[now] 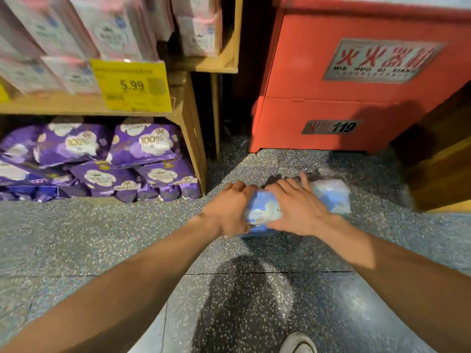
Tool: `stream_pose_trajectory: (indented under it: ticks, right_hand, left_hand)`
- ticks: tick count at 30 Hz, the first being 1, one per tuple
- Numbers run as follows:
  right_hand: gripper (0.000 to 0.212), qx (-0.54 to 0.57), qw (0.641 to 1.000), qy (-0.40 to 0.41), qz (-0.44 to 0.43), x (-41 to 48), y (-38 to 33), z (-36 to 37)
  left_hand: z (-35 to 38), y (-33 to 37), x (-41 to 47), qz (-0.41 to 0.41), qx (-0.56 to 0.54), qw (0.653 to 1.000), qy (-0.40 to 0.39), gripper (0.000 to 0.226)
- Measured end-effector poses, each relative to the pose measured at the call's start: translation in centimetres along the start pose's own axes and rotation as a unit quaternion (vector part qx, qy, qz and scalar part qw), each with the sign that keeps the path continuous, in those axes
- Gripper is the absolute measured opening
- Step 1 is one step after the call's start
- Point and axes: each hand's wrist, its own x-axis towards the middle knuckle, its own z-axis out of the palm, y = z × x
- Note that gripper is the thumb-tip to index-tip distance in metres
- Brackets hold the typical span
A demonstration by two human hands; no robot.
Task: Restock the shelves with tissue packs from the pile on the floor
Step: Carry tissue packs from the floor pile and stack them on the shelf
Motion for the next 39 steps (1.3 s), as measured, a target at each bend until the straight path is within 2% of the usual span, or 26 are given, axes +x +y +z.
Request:
stream_pose_trajectory:
  ticks: [7, 12, 17, 20, 24, 28, 32, 38, 39]
  right_hand:
    - [0.093, 0.055, 0.996, 0.034, -0.055, -5.8, -4.2, -15.8]
    - [0.099, 0.08, 0.99, 0.08, -0.089, -13.3, -8.2, -32.9]
    - [0.121, 0.174, 0.974, 0.118, -0.079, -21.9, -13.2, -50.5]
    - [0.112, 0.195, 0.964, 0.148, -0.101, -26.4, -16.6, -60.9]
    - [0.101, 0.209, 0.942, 0.215, -0.152, -31.7, -21.4, -73.0]
    - [0.101, 0.196, 0.917, 0.264, -0.225, -36.4, -25.8, -81.2]
    - [0.098, 0.19, 0.901, 0.263, -0.289, -41.4, -30.6, -86.9]
    - [0.08, 0.23, 0.848, 0.211, -0.428, -47.4, -41.4, -89.3]
    - [0.082, 0.233, 0.84, 0.199, -0.447, -48.1, -43.6, -89.0]
  left_hand:
    - [-14.6, 3.6, -9.5, -0.018, -0.057, 0.997, 0.057, 0.1]
    - [-31.1, 9.9, -19.3, -0.021, -0.088, 0.99, 0.107, 0.097]
    - [-48.9, 16.1, -30.1, -0.004, -0.098, 0.98, 0.173, 0.099]
    - [-58.9, 19.8, -36.9, 0.016, -0.086, 0.975, 0.202, 0.099]
    - [-68.7, 23.2, -46.2, 0.029, -0.104, 0.951, 0.289, 0.097]
    - [-72.5, 25.8, -54.9, 0.025, -0.192, 0.899, 0.393, 0.104]
    - [-72.6, 29.7, -63.1, -0.015, -0.228, 0.848, 0.478, 0.12]
    - [-69.3, 32.7, -75.7, -0.076, -0.252, 0.759, 0.596, 0.104]
    - [-68.7, 33.1, -78.2, -0.095, -0.245, 0.743, 0.615, 0.1]
